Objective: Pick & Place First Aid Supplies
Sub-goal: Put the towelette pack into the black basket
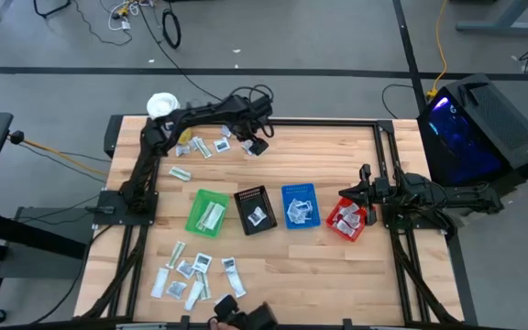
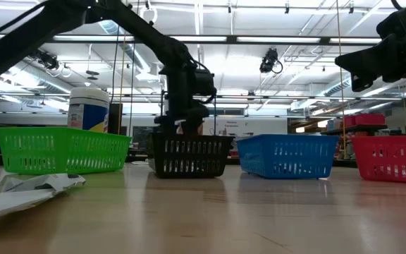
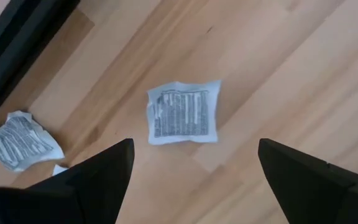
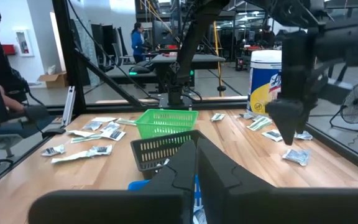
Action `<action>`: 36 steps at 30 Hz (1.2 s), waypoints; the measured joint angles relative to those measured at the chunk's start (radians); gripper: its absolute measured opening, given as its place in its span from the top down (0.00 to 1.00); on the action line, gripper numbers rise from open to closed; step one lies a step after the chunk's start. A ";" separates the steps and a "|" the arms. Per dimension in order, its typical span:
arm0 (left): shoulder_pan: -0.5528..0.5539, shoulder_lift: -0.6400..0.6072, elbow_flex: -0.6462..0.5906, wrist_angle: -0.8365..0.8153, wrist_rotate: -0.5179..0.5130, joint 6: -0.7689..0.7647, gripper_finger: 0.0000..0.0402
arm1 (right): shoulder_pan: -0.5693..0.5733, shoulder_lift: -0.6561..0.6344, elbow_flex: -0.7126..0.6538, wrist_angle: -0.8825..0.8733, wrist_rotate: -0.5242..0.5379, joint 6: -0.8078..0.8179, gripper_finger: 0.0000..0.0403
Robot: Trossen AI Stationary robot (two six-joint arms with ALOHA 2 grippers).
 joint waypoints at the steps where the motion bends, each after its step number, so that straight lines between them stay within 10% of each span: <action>1: 0.001 0.007 0.000 -0.001 0.000 0.008 0.12 | 0.000 0.000 0.000 0.000 0.000 0.000 0.94; 36: -0.008 -0.046 -0.010 -0.005 -0.026 -0.002 0.05 | 0.000 0.000 0.000 0.000 0.000 0.000 0.94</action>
